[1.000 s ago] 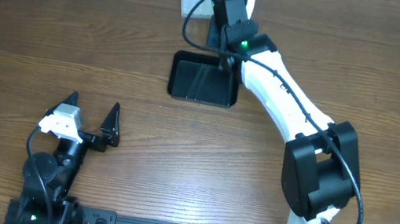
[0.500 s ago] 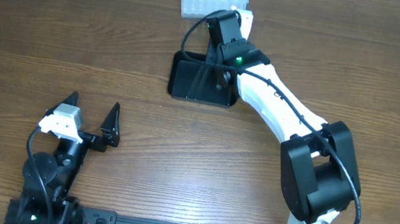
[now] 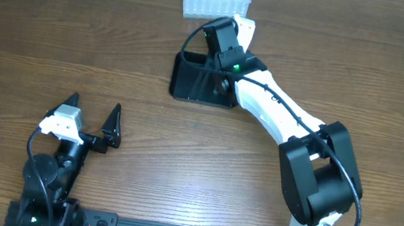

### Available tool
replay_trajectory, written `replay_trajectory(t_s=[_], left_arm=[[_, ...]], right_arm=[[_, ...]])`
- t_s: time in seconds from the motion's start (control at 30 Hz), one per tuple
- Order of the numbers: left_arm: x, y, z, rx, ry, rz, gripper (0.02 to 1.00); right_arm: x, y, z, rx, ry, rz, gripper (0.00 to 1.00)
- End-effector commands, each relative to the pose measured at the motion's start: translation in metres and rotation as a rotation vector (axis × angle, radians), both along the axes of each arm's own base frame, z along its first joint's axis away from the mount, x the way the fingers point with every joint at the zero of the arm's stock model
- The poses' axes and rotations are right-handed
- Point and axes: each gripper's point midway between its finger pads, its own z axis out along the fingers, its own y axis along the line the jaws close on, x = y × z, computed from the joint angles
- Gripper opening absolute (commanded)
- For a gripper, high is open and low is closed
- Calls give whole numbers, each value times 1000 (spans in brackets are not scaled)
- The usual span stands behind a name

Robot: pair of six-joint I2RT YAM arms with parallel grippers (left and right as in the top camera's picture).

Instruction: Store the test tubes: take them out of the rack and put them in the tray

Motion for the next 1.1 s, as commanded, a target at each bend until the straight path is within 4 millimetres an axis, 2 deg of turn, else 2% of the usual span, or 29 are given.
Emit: replay_trajectory(t_s=[0.03, 0.33, 1.1], left_arm=[[0, 0, -1, -13, 2, 2, 1000], [0, 0, -1, -13, 2, 1, 1000], [0, 0, -1, -13, 2, 1, 1000]], right_arm=[[-4, 0, 11, 4, -30, -17, 14], [2, -1, 17, 17, -72, -61, 12], [2, 0, -1, 36, -96, -62, 9]])
